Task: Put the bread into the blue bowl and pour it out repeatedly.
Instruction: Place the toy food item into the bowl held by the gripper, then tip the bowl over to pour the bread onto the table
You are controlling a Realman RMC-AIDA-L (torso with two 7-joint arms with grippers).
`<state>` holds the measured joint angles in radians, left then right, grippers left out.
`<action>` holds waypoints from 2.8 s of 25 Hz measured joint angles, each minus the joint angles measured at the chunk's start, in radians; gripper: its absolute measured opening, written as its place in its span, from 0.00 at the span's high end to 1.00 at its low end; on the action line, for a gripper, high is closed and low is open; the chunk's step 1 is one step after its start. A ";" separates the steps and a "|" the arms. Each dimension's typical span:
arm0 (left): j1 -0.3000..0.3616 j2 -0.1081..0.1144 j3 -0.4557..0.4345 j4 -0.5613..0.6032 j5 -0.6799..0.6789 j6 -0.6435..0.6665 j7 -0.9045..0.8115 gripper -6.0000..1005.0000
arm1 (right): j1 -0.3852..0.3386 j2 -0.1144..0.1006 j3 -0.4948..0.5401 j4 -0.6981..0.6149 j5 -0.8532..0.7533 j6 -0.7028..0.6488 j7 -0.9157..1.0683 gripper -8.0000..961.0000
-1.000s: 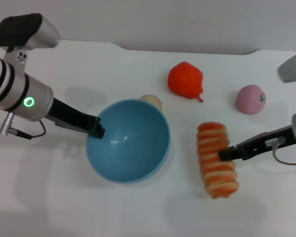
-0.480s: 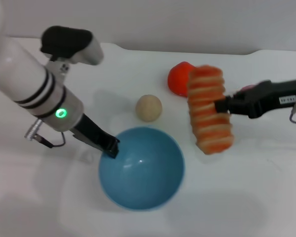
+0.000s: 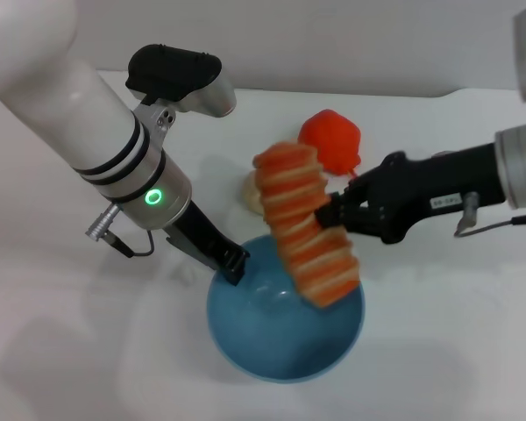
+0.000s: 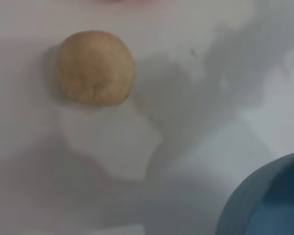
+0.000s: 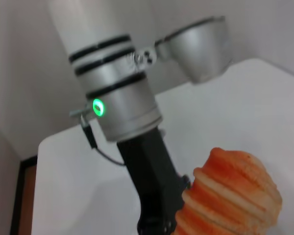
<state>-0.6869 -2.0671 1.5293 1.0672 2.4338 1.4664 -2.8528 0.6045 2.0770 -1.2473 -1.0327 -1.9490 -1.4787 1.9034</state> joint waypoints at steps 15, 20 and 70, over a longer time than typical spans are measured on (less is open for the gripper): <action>-0.002 0.003 -0.007 0.000 -0.016 -0.012 0.010 0.97 | -0.013 0.000 -0.116 0.041 -0.006 0.030 -0.052 0.89; 0.001 0.005 -0.007 0.004 -0.016 -0.027 0.010 0.97 | -0.029 0.000 -0.088 0.028 -0.008 0.025 -0.048 0.73; 0.083 -0.011 0.940 -0.409 -0.121 -2.150 0.076 0.98 | -0.351 -0.009 0.841 0.232 -0.079 -0.098 -0.117 0.44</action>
<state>-0.6040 -2.0783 2.4697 0.6578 2.3129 -0.6831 -2.7768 0.2535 2.0680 -0.4065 -0.8009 -2.0280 -1.5770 1.7859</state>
